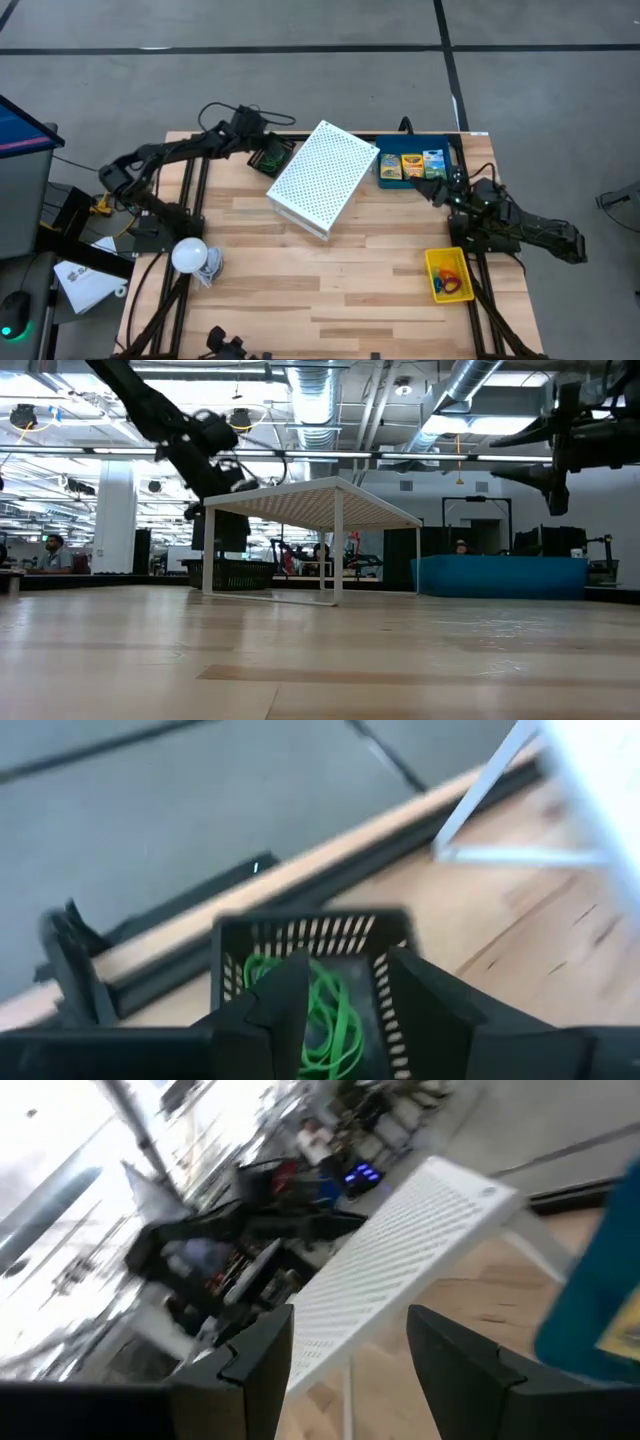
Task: Pick & Place Office Desk Supplies
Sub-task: Put the blue bin with the box of crayons on the shelf
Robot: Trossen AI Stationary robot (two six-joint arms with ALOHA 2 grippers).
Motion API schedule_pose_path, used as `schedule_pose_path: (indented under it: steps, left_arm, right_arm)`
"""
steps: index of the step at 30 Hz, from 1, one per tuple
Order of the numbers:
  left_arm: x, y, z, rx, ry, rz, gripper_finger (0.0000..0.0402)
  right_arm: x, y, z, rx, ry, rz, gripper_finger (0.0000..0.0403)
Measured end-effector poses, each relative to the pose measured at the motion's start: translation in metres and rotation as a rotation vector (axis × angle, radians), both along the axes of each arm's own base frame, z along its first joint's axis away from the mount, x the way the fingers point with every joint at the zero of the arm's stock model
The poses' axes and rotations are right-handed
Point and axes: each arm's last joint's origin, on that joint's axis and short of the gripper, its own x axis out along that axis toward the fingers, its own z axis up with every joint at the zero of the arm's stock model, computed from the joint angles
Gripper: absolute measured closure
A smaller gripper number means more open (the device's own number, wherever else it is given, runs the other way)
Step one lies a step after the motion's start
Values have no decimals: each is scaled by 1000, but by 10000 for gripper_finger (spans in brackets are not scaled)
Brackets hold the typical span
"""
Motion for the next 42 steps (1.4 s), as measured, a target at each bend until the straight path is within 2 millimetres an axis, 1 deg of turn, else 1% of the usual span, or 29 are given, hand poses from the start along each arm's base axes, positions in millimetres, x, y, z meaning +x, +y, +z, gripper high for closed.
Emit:
schedule_pose_path:
  steps: [2, 5, 10, 12, 16, 20, 23, 25, 28, 31, 34, 36, 39, 42]
  left_arm:
    - [-4, -5, 16, 34, -46, -9, 273]
    - [-11, -18, 43, 80, -136, -57, 277]
    - [-23, -48, 89, 198, -281, -125, 282]
    - [-28, -61, 102, 236, -327, -155, 281]
    - [-34, -86, 122, 294, -401, -223, 280]
    - [-35, -102, 131, 312, -441, -280, 284]
    - [-31, -109, 130, 305, -442, -308, 287]
    - [-27, -111, 129, 298, -439, -321, 289]
    - [-21, -114, 125, 280, -427, -342, 290]
    - [-17, -118, 124, 268, -426, -364, 291]
    - [-15, -123, 124, 264, -430, -384, 291]
    - [-13, -126, 124, 266, -429, -389, 291]
    - [-11, -130, 124, 266, -428, -397, 291]
    - [-9, -134, 123, 266, -433, -412, 291]
  right_arm:
    - [-1, -1, -2, 45, -8, -49, 210]
    - [-1, -2, 1, 57, -47, -85, 210]
    - [-2, -3, 11, 3, -129, -113, 210]
    - [-4, -3, 17, -40, -147, -122, 210]
    - [-11, -3, 44, -177, -145, -162, 210]
    - [-21, -3, 86, -304, -91, -227, 210]
    - [-24, -2, 124, -385, 36, -217, 210]
    - [-23, -2, 150, -431, 158, -180, 210]
    - [-16, -6, 183, -452, 457, -94, 210]
    - [-5, -12, 205, -431, 815, 35, 210]
    - [9, -18, 213, -398, 1152, 211, 210]
    - [19, -23, 214, -398, 1311, 322, 210]
    - [35, -35, 204, -415, 1462, 442, 210]
    - [45, -50, 192, -425, 1540, 492, 210]
